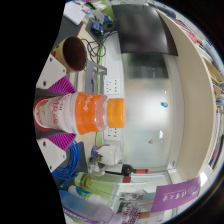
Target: Pour water
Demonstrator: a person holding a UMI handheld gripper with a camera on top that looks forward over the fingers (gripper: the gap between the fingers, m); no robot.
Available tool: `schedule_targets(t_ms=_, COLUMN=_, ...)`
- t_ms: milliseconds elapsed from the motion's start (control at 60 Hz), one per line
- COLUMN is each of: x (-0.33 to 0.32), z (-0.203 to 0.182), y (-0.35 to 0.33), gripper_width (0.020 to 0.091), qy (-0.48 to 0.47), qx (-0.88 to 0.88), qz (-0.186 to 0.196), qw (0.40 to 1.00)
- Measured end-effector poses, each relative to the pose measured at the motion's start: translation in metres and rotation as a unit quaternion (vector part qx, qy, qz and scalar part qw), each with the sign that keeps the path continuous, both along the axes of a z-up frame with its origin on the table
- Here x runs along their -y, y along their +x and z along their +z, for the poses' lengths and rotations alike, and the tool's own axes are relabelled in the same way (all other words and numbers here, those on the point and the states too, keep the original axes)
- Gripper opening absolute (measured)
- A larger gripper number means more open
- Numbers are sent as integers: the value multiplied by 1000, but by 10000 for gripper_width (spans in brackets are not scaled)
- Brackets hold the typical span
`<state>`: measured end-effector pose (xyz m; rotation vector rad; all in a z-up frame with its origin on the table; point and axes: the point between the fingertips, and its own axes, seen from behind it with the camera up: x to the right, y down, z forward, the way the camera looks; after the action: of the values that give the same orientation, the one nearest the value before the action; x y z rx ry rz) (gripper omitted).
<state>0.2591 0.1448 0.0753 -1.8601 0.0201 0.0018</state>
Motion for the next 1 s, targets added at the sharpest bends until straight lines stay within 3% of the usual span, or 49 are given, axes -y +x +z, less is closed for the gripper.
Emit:
schedule_targets(t_ms=100, x=5, z=-5, y=-2, gripper_width=593, qy=-16, qx=0, qz=3, qw=1000)
schedule_targets(t_ms=183, x=19, z=-15, y=-5, gripper_width=806, qy=-49, qx=-4, qz=0, qw=999)
schedule_targets(t_ms=233, x=34, z=-16, y=-7, gripper_width=875, qy=-61, qx=2, qz=-1, qw=998)
schedule_targets(t_ms=400, x=104, z=-10, y=-18, gripper_width=855, qy=-100, qx=28, qz=-28, qw=994)
schedule_targets(t_ms=567, x=168, z=27, y=-54, gripper_width=854, qy=-120, qx=-4, qz=-42, qw=992)
schedule_targets(t_ms=783, x=205, z=89, y=-83, gripper_width=861, qy=-93, qx=-1, qz=-49, qw=994)
schedule_targets(t_ms=1000, x=218, z=121, y=-90, gripper_width=858, qy=-72, qx=-5, qz=-62, qw=995)
